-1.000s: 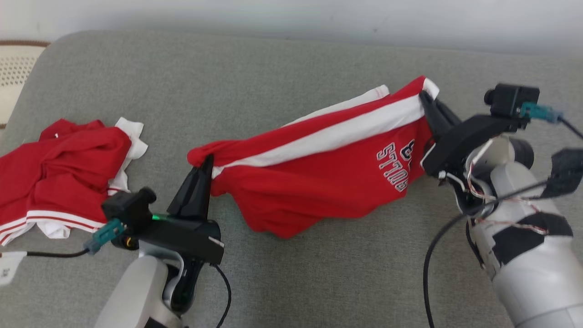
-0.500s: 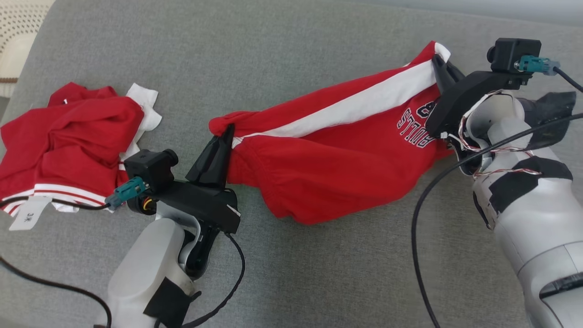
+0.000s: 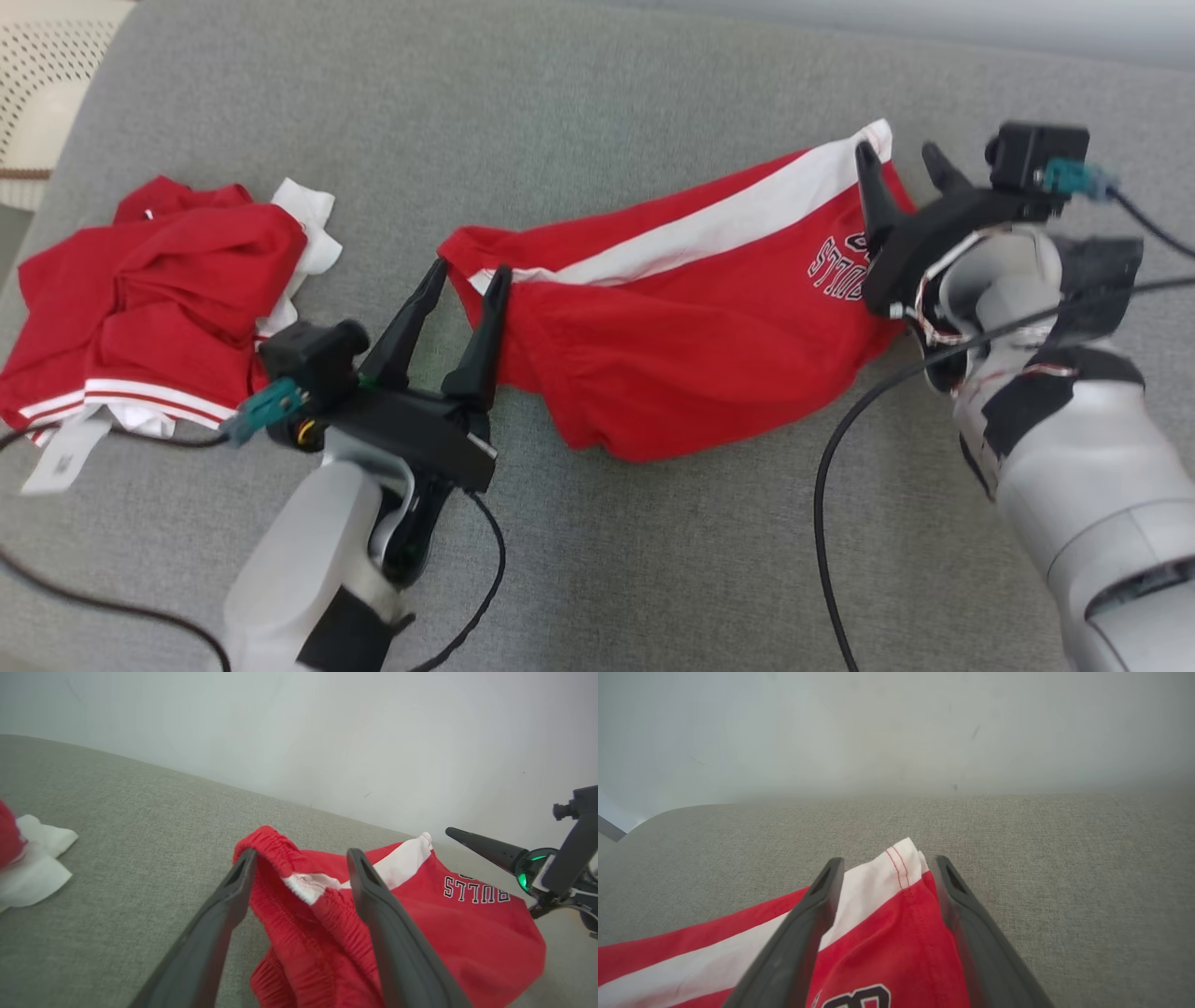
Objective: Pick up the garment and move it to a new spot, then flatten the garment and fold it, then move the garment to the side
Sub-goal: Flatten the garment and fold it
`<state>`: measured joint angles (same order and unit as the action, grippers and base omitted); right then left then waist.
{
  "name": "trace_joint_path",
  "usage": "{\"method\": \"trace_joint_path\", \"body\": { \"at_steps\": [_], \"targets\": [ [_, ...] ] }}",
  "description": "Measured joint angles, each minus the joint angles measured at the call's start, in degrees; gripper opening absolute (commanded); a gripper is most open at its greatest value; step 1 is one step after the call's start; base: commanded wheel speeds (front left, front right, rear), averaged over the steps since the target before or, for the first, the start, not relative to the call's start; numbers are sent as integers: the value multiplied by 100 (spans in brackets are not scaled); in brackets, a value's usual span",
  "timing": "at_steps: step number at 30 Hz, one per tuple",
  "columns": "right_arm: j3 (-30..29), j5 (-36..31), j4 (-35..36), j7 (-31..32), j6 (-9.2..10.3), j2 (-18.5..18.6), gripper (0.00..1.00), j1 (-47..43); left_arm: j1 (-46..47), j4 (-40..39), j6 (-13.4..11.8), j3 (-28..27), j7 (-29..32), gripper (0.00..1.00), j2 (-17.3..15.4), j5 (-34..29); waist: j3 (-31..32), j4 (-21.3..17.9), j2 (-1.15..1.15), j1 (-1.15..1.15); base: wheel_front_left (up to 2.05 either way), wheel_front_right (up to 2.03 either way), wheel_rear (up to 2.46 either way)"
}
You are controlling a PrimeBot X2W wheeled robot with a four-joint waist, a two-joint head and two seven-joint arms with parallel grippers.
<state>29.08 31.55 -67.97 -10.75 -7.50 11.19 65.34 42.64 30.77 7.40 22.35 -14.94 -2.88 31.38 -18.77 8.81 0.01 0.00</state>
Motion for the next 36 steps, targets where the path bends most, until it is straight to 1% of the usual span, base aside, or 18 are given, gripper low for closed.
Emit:
{"method": "trace_joint_path", "body": {
  "at_steps": [5, 9, 12, 15, 18, 20, 25, 28, 31, 36],
  "targets": [
    [167, 190, 101, -213, 0, 107, 100, -410, -630, -527, -3, -320, -3, 100, 3, -264, 277, -54, 0, -1, 0, 0, 0],
    [292, 288, 293, -349, 0, 274, 100, -757, -1169, -1050, -113, -625, -5, 100, -7, -558, 521, -100, 0, -1, 0, 0, 0],
    [361, 330, 446, -399, 0, 372, 100, -1040, -1585, -1612, -261, -939, -7, 100, -7, -821, 702, -134, -1, -1, 0, 0, 0],
    [393, 328, 608, -422, 0, 466, 100, -1341, -2024, -2203, -433, -1181, -8, 100, -11, -1291, 869, -162, -1, -2, 0, 0, 0],
    [307, 291, 883, -424, 0, 561, 100, -1616, -2512, -2630, -656, -1329, -8, 100, -26, -1772, 1022, -186, -1, -2, 0, 0, 0],
    [211, 230, 1050, -438, 0, 601, 100, -1801, -2793, -2851, -756, -1428, -8, 100, -31, -1983, 1109, -202, -2, -2, 0, 0, 0],
    [-42, 94, 1235, -438, 1, 626, 100, -2234, -3381, -3174, -858, -1585, -8, 100, -45, -2284, 1271, -225, -1, -2, 0, 0, 0],
    [-159, 47, 1246, -438, 1, 583, 100, -2388, -3592, -3312, -877, -1711, -8, 100, -44, -2276, 1315, -204, -2, -2, 0, 0, 0],
    [-309, -15, 1201, -438, 1, 536, 100, -2459, -3808, -3325, -872, -1798, -8, 100, -41, -2275, 1317, -125, -1, -1, 0, 0, 0],
    [-419, -160, 948, -438, 0, 505, 100, -2342, -3812, -3374, -850, -1763, -8, 100, -26, -2275, 1254, -4, -1, 0, 0, 0, 0]
  ]
}}
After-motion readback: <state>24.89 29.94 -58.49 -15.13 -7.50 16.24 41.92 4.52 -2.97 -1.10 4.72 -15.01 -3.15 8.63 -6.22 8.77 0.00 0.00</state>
